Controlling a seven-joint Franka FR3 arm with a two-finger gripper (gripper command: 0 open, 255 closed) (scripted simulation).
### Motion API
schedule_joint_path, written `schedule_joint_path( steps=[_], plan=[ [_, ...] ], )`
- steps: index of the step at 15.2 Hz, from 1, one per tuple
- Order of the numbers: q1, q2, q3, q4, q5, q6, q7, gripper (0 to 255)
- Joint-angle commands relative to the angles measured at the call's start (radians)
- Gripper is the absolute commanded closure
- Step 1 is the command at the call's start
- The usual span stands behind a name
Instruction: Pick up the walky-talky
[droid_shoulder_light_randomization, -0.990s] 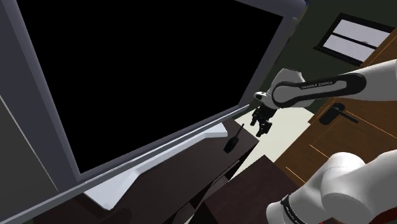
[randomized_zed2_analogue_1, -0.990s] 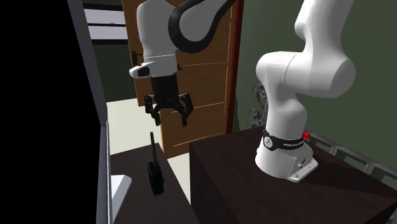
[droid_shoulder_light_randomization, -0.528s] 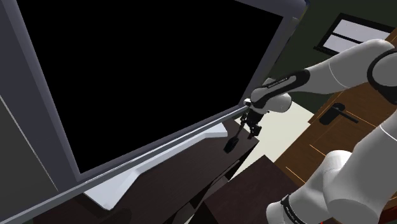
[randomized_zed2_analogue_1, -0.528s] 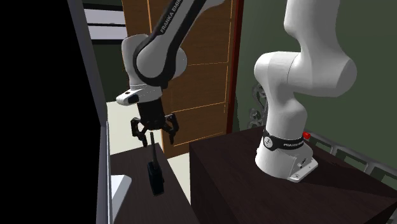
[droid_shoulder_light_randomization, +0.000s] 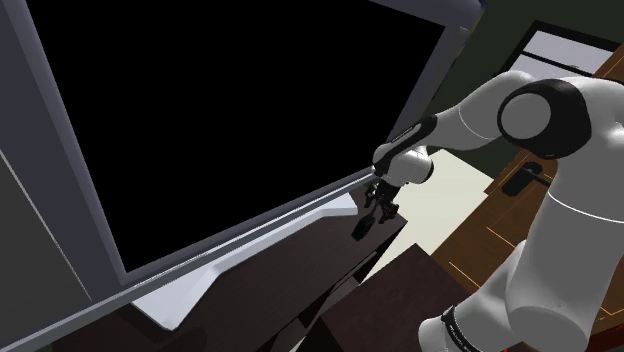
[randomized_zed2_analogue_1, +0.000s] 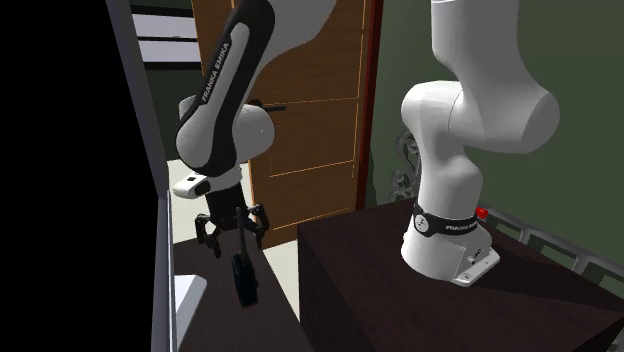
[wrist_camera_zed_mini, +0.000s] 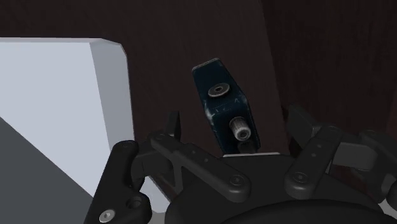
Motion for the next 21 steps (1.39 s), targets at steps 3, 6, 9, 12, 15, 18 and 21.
schedule_joint_path(
  steps=[3,6,9,12,15,18,21],
  plan=[
    [-0.034,0.068,0.047,0.014,0.073,0.039,-0.057,0],
    [-0.036,0.068,0.047,0.013,0.074,0.040,-0.059,255],
    [-0.036,0.070,0.048,0.015,0.074,0.040,-0.059,255],
    [-0.035,0.070,0.048,0.015,0.074,0.040,-0.058,255],
    [-0.034,0.068,0.048,0.014,0.073,0.040,-0.057,255],
    [-0.011,0.023,0.016,0.003,0.027,0.015,-0.022,255],
    [0.010,-0.022,-0.014,-0.006,-0.021,-0.011,0.014,255]
  ],
)
